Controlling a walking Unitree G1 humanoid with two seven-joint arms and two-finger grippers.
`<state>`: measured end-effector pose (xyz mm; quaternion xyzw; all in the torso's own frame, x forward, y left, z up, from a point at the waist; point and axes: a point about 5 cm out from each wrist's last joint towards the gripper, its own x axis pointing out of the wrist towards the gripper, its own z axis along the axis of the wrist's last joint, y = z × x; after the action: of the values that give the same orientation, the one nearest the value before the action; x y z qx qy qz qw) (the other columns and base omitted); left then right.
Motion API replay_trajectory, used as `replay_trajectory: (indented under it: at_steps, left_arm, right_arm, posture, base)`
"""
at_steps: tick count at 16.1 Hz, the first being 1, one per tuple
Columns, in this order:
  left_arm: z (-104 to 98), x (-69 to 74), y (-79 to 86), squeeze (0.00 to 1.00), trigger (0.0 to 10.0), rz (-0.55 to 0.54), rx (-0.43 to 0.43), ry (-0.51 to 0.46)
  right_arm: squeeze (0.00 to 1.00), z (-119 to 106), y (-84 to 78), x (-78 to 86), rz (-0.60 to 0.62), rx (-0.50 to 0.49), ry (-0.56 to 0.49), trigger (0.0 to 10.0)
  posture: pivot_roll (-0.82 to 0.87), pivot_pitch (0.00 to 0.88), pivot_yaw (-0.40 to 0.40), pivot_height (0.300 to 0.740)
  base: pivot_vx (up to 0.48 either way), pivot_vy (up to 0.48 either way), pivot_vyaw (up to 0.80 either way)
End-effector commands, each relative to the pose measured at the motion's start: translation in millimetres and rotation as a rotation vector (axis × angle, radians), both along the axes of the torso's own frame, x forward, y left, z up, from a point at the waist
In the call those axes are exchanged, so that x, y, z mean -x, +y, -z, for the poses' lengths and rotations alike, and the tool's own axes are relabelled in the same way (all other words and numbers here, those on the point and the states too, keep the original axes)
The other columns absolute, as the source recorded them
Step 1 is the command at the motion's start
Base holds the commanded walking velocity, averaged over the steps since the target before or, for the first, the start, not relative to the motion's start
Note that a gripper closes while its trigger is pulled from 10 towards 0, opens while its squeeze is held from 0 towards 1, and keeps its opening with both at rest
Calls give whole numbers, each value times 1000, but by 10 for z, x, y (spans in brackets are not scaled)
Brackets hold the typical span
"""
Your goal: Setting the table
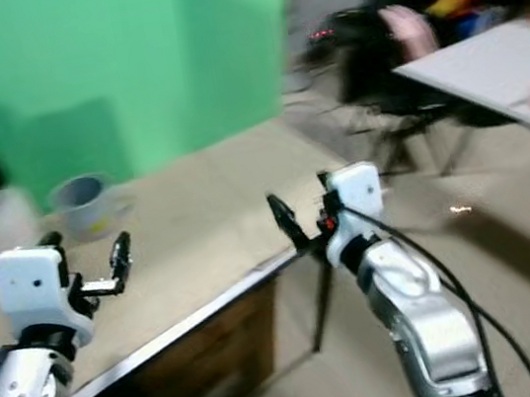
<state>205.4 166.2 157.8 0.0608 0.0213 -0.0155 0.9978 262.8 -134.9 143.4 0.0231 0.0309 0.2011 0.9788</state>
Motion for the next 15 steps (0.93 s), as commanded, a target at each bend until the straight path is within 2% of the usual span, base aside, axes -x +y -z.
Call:
replay_trajectory:
  at_steps: [1,6,8,9,10,15]
  left_arm:
    - [-4,-3,-10,0,10000,-3,4,-6]
    - [11,20,16,0,10000,-30,8,-7]
    - [8,28,19,0,10000,-38,12,-8]
    - [6,53,13,0,10000,-47,15,-7]
    - [4,62,8,0,10000,-48,16,-7]
    - [-33,104,-8,0,10000,-58,10,-16]
  right_arm:
    - [0,-61,-25,-20,12,20,-12,10000]
    - [0,-91,-38,-53,7,42,1,10000]
    - [0,-69,1,-63,-32,52,24,10000]
    - [0,-46,89,-58,-137,70,40,10000]
    - [0,-45,109,-59,-161,94,34,10000]
    - [0,-61,150,-168,-211,133,25,10000]
  posture:
    - [-39,0,-20,740]
    - [-37,0,-37,740]
    - [-33,2,-44,740]
    - [-27,3,-49,740]
    - [-25,4,-49,740]
    - [-8,8,-61,740]
  base:
    - [270,0,0]
    - [271,0,-160]
    - [274,0,0]
    - [270,0,0]
    - [270,0,0]
    - [268,0,800]
